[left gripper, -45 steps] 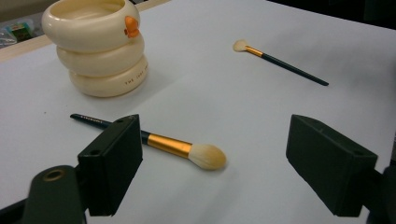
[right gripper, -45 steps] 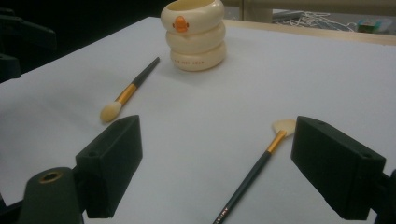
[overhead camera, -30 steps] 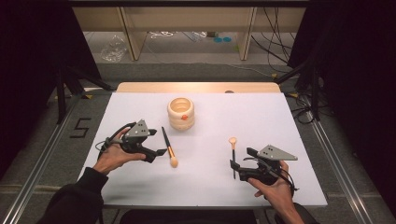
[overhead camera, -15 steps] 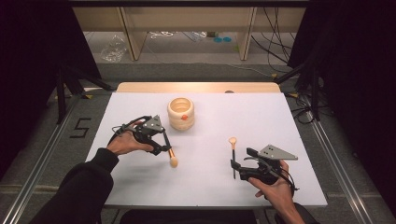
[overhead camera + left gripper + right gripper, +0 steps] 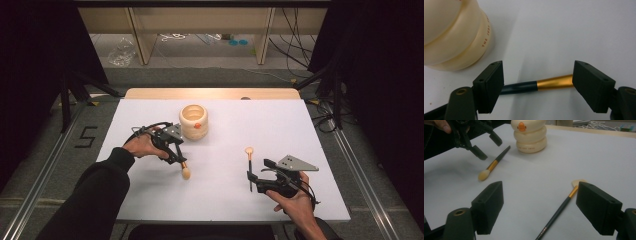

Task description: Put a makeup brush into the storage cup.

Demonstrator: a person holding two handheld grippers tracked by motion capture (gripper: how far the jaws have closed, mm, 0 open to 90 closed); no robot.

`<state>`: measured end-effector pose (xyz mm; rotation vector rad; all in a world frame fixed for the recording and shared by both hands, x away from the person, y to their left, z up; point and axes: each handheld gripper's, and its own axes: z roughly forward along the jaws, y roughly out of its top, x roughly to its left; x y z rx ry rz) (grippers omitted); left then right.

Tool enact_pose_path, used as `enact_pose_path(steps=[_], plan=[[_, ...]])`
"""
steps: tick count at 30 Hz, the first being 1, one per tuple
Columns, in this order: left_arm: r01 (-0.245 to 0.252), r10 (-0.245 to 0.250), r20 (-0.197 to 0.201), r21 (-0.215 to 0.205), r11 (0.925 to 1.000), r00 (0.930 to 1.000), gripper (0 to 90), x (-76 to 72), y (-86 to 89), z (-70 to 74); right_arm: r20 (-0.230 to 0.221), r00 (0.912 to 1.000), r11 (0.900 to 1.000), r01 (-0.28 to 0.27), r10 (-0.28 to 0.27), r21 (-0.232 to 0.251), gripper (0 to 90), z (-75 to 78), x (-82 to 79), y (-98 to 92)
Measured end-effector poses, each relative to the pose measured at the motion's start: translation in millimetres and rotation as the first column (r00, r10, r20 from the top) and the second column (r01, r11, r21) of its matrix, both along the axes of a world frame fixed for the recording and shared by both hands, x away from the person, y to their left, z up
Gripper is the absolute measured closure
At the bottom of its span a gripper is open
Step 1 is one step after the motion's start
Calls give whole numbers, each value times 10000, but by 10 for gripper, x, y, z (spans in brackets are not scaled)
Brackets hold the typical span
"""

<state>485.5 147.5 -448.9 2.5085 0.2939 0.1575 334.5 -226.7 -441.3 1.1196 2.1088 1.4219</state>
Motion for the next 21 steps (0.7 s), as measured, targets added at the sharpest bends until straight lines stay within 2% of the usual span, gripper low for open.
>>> enact_pose_path(steps=[3, 4, 6, 8, 9, 13, 19, 20, 21], plan=[[83, -83, 54, 58, 9999, 10000, 254, 35, -22, -17, -135, 9999, 10000, -58, 59, 36, 230, 1, -4, -3], [125, -126, 84, 50, 9999, 9999, 254, 49, -24, -20, -7, 10000, 10000, -62, 62, -14, 231, -2, 1, -7], [57, -56, -138, 67, 10000, 9999, 259, 53, -31, -48, -3, 10000, 10000, -65, 65, -36, 231, -2, 0, -6], [38, -36, -181, 93, 9999, 9998, 261, 63, -35, -70, 0, 10000, 10000, -83, 83, -35, 233, -1, -1, -4], [203, -201, -102, 211, 9996, 9997, 272, 74, -30, -74, -3, 10000, 10000, -81, 81, -38, 233, -1, -1, -3], [173, -163, -254, 393, 9991, 9995, 290, 99, -7, -114, -261, 9996, 9998, -115, 111, -152, 235, 8, -13, -6], [260, -253, -169, 432, 9987, 9995, 299, 126, 6, -153, -321, 9994, 9998, -112, 106, -188, 236, 10, -18, -5], [381, -371, -193, 521, 9979, 9991, 298, 130, 3, -158, -359, 9992, 9998, -186, 189, 72, 237, 1, -13, 9], [381, -371, -193, 521, 9979, 9991, 300, 130, 3, -158, -375, 9991, 9998, -204, 206, 58, 237, 2, -14, 10]])
